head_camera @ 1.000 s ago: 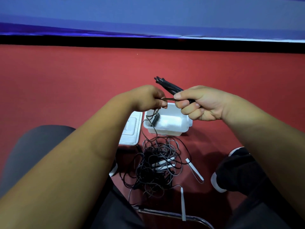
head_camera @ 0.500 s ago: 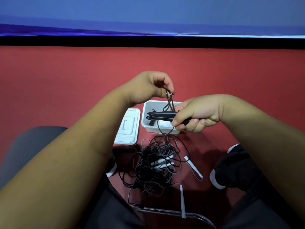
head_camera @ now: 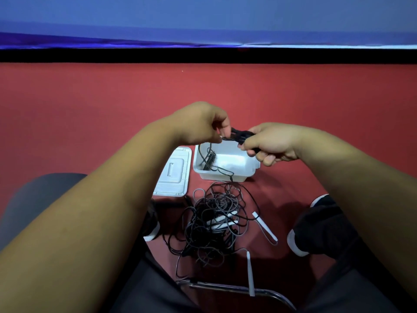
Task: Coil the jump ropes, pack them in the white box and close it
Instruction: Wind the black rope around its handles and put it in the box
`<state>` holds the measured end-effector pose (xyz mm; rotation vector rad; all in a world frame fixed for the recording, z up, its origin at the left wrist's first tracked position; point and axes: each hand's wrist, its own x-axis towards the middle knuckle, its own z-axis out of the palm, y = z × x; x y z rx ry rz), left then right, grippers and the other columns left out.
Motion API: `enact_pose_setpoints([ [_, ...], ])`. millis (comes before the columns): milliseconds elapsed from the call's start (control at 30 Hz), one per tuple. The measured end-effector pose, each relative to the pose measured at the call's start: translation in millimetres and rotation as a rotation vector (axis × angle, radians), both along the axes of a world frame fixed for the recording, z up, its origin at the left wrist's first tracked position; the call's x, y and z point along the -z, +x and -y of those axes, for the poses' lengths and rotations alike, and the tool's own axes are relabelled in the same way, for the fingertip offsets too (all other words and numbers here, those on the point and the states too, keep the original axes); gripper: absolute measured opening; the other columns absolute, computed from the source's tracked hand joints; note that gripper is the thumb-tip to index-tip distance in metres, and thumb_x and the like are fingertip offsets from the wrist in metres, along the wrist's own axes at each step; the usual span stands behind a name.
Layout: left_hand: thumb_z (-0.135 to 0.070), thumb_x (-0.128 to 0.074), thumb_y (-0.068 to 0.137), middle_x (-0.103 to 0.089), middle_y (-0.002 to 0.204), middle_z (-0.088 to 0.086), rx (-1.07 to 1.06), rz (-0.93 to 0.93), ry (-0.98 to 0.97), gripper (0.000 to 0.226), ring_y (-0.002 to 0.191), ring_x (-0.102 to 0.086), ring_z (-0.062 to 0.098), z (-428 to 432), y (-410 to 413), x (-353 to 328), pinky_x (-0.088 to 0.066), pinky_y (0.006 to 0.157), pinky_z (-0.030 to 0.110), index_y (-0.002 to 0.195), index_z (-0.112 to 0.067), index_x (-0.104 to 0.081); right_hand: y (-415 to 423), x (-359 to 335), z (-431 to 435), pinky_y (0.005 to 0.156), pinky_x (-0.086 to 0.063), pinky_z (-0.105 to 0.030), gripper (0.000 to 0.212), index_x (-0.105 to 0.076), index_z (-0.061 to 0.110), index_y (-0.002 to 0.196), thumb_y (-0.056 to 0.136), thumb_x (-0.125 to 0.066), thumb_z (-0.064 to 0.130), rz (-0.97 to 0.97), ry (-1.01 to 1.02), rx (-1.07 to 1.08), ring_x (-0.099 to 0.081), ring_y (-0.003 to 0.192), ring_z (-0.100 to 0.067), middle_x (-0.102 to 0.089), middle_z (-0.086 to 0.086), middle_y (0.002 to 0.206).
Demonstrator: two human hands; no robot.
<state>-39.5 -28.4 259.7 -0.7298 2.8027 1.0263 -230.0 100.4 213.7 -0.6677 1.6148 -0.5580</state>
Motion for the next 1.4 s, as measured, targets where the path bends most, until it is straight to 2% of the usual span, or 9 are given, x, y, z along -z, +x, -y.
enact_pose_setpoints([
  [167,-0.019,-0.09,0.079,-0.068,0.079,0.0,-0.136,0.091,0.043,0.028,0.07,-0.062,0.018,2,-2,15,-0.052,0.067,0.03,0.094,-0.013,-0.067,1,5,7,0.04,-0.021,-0.02,0.034,-0.057,0.002,0.133,0.101,-0.062,0.009,0.03,-0.111,0.113,-0.029,0.05,-0.01,-0.049,-0.001,0.071],
  [300,-0.017,-0.089,0.08,-0.07,0.074,0.007,-0.218,0.068,0.196,0.03,0.065,-0.069,0.021,3,-2,23,-0.065,0.076,0.048,0.094,-0.004,-0.066,7,-2,7,0.041,-0.019,-0.021,0.021,-0.06,0.012,0.118,0.101,-0.07,0.018,0.105,-0.155,0.161,-0.025,0.054,-0.01,-0.047,0.001,0.071],
  [567,-0.015,-0.078,0.092,-0.046,0.067,0.012,-0.294,-0.107,0.439,0.029,0.058,-0.046,0.021,-6,-7,21,-0.048,0.057,0.03,0.079,0.004,-0.06,17,-13,9,0.039,-0.017,-0.019,0.045,-0.062,0.026,0.111,0.095,-0.065,0.068,0.294,-0.231,0.409,-0.019,0.055,-0.009,-0.045,0.003,0.07],
  [700,-0.017,-0.078,0.093,-0.049,0.074,0.013,-0.252,-0.189,0.539,0.041,0.066,-0.052,0.02,-2,-4,18,-0.051,0.064,0.027,0.091,0.016,-0.054,16,-17,9,0.04,-0.014,-0.019,0.034,-0.055,0.027,0.109,0.098,-0.067,0.057,0.374,-0.246,0.514,-0.017,0.054,-0.009,-0.044,0.004,0.069],
  [867,-0.01,-0.073,0.096,-0.076,0.106,0.02,-0.222,-0.274,0.555,0.013,0.094,-0.068,0.02,5,-1,13,-0.056,0.09,0.035,0.106,-0.002,-0.072,13,-23,9,0.039,-0.012,-0.018,0.029,-0.057,0.023,0.093,0.102,-0.062,0.05,0.463,-0.252,0.509,-0.017,0.05,-0.006,-0.04,0.006,0.068],
  [967,-0.003,-0.073,0.093,-0.078,0.104,0.018,-0.257,-0.266,0.62,0.013,0.088,-0.074,0.018,4,0,9,-0.057,0.074,0.028,0.106,-0.004,-0.073,10,-28,11,0.037,-0.013,-0.017,0.024,-0.052,0.022,0.096,0.102,-0.062,0.044,0.513,-0.265,0.497,-0.017,0.049,-0.005,-0.039,0.007,0.069],
  [1133,-0.007,-0.084,0.084,-0.074,0.084,0.014,-0.296,-0.218,0.539,0.016,0.076,-0.068,0.023,7,-2,5,-0.059,0.077,0.042,0.097,-0.003,-0.076,5,-50,10,0.034,-0.016,-0.015,0.017,-0.059,0.016,0.115,0.104,-0.06,0.029,0.553,-0.312,0.416,-0.019,0.046,-0.002,-0.041,0.007,0.067],
  [1267,-0.021,-0.078,0.094,-0.068,0.075,0.011,-0.322,-0.178,0.515,0.023,0.063,-0.061,0.019,3,-3,9,-0.059,0.062,0.033,0.096,0.001,-0.07,7,-52,7,0.035,-0.015,-0.015,0.035,-0.062,0.014,0.139,0.105,-0.056,0.018,0.506,-0.351,0.385,-0.019,0.048,-0.003,-0.042,0.006,0.069],
  [1400,-0.024,-0.069,0.1,-0.071,0.088,0.008,-0.313,-0.204,0.678,0.021,0.075,-0.068,0.018,4,1,12,-0.06,0.079,0.04,0.111,-0.005,-0.07,3,-54,4,0.036,-0.015,-0.017,0.029,-0.061,0.018,0.131,0.103,-0.059,0.013,0.44,-0.394,0.352,-0.02,0.051,-0.006,-0.045,0.003,0.071],
])
